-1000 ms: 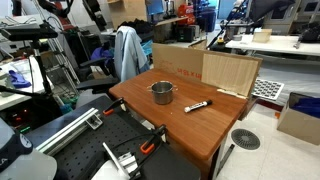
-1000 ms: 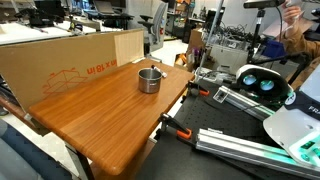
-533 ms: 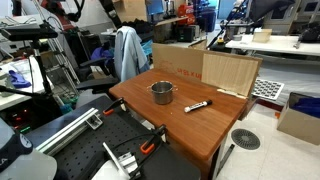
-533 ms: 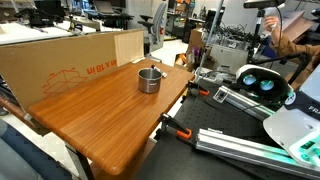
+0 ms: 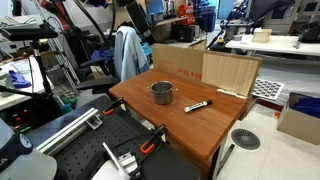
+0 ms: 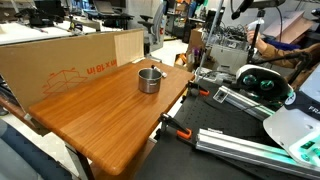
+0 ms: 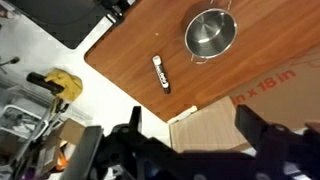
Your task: Put the marker in the pot
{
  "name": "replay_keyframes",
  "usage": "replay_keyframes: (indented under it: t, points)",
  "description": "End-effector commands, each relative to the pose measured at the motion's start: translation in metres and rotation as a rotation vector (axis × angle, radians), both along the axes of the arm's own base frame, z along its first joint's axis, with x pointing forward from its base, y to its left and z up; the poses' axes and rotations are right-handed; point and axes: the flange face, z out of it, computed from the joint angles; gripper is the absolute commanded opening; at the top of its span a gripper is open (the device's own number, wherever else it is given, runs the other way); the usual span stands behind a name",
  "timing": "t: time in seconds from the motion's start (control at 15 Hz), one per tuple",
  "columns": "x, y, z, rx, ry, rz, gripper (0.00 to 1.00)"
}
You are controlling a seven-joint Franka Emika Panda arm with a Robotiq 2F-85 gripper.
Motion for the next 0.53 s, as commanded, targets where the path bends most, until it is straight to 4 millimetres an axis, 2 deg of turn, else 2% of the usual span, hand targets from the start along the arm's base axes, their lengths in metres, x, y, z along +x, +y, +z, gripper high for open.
replay_keyframes:
  t: [0.0, 0.47]
  points:
    - [0.014, -0.022, -0.027, 0.024, -0.036, -0.007, 1.00]
    - [0.042, -0.088, -0.091, 0.081, 0.041, -0.085, 1.00]
